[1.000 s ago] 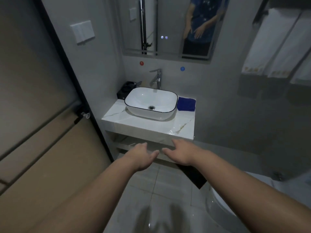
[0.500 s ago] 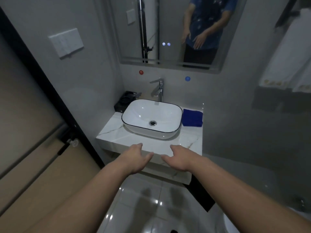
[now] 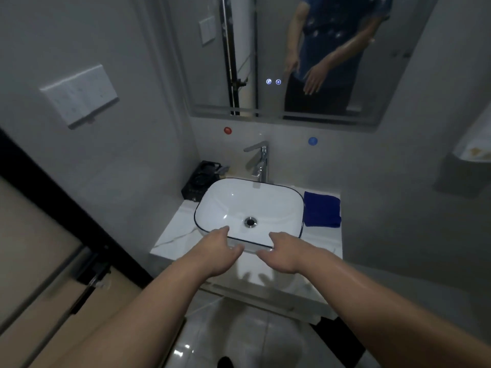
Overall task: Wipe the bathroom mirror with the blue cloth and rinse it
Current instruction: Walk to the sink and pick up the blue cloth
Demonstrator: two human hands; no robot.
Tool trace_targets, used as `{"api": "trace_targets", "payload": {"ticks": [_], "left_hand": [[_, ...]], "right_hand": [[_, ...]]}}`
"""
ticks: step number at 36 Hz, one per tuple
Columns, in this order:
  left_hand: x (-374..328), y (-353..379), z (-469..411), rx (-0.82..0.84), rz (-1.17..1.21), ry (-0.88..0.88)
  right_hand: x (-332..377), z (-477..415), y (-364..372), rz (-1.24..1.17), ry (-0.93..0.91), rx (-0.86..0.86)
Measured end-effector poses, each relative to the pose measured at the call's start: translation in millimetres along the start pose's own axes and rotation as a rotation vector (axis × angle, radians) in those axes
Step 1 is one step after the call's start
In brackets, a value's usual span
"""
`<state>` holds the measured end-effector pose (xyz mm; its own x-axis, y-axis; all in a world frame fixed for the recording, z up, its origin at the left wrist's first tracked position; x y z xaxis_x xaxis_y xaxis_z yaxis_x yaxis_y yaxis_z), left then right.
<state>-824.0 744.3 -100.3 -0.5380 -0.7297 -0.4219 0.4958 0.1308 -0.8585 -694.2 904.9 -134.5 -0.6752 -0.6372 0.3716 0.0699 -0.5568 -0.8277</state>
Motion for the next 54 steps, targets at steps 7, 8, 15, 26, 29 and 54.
{"api": "trace_targets", "payload": {"ticks": [7, 8, 15, 26, 29, 54], "left_hand": [[-25, -11, -99, 0.071, -0.004, 0.101], [-30, -11, -111, 0.078, 0.000, 0.117], [-66, -5, -177, 0.177, -0.032, 0.244], [-65, 11, -262, 0.248, 0.038, 0.077], [-53, 17, -272, 0.310, 0.053, -0.011], [-15, 63, -366, 0.564, -0.008, -0.073]], "right_hand": [[-9, -43, -32, -0.012, 0.101, -0.054], [-12, -47, -35, -0.020, 0.119, -0.057], [-33, -78, -44, -0.089, 0.203, -0.087], [-60, -204, -61, -0.144, 0.139, 0.009], [-68, -245, -56, -0.164, 0.122, 0.014], [-265, -348, 51, -0.340, 0.868, -0.258]]}}
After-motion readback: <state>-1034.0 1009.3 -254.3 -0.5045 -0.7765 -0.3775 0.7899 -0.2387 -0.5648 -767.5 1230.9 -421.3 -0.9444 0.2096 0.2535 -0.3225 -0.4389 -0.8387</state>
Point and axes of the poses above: each hand's wrist, its own z-axis away from the middle knuckle, its own y-axis out of the palm, x = y × z, the point moved 3 cm from there along -z, towards the middle knuckle, and after that the axes turned 7 degrees about -x, right-handed, at the moved point
